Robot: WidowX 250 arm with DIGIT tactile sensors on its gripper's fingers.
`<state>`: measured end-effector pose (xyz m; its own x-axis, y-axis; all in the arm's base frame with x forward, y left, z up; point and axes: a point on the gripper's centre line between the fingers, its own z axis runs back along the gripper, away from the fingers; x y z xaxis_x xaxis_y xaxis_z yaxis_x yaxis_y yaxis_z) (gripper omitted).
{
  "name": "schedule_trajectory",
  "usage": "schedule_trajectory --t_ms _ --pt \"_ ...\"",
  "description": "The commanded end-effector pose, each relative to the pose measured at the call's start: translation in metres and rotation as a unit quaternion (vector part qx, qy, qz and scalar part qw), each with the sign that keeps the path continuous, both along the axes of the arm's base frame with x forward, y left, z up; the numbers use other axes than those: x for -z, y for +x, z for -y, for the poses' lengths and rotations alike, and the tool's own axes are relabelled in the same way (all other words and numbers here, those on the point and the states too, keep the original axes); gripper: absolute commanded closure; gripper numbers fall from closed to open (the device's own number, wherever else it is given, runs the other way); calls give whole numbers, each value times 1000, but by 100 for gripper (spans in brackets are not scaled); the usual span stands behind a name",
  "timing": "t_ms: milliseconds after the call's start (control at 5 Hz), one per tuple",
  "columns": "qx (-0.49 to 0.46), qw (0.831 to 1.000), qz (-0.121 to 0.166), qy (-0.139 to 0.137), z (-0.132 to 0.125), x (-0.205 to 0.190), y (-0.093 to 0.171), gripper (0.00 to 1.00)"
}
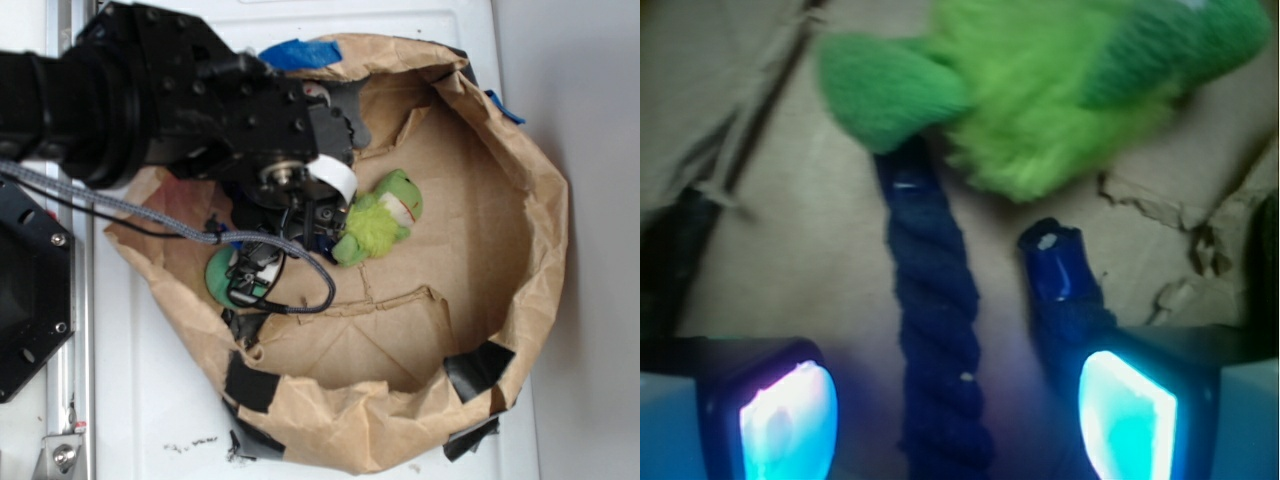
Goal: Grab the blue rope.
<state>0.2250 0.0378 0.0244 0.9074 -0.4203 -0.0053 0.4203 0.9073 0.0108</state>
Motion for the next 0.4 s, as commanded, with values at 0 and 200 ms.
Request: schedule_trajectory --t_ms 0,200 --pt "-57 997 -32 -31 8 -21 -17 0" --pt "-109 992 -20 -53 6 -32 -19 0"
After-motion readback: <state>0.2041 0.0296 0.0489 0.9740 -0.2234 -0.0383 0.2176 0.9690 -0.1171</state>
